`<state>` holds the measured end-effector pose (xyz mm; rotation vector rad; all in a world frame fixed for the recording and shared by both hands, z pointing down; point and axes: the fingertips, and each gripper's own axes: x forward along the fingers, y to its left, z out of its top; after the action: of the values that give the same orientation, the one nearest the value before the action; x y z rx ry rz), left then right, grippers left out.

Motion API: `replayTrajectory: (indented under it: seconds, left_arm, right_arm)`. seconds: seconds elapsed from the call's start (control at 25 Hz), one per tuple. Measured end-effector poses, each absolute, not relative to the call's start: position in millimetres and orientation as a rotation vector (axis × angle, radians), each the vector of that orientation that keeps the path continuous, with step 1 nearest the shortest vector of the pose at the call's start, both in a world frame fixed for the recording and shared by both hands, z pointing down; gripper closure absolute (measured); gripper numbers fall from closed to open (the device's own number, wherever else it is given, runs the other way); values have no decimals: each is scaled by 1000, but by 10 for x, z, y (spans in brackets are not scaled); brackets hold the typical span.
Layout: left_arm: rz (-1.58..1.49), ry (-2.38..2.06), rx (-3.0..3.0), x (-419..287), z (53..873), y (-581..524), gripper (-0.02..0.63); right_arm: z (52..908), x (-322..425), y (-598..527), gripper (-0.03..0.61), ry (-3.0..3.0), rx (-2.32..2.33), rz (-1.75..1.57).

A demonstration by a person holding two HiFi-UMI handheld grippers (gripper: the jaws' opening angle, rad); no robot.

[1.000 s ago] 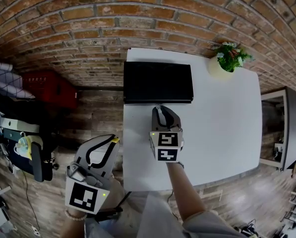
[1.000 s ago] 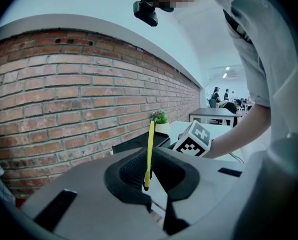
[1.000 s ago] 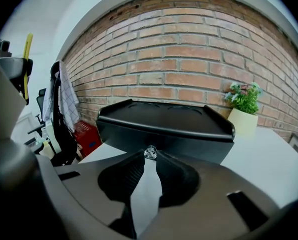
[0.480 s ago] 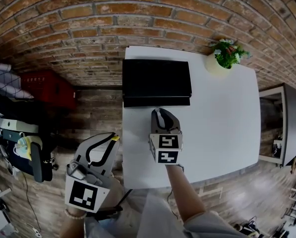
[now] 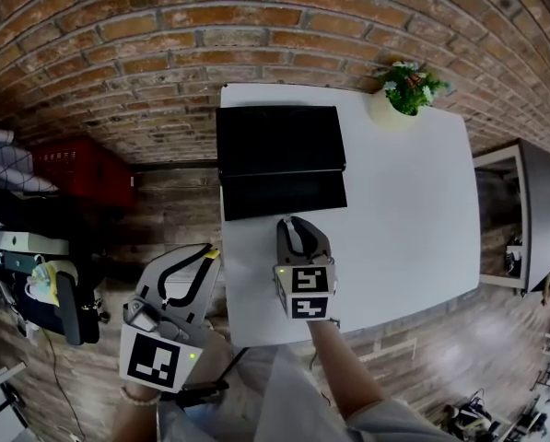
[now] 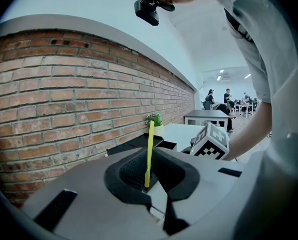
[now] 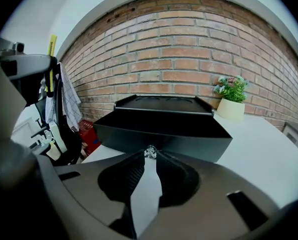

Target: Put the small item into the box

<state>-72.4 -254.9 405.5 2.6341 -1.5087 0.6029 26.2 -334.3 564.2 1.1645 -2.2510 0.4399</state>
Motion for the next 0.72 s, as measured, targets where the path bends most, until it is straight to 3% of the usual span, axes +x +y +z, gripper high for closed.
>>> replayTrajectory:
  seconds: [0.72]
  left_arm:
    - [568,-1511,2676,-727,3914,-2513,574]
  right_arm:
    - [5602,374,-3050,483,-2260,1183,504]
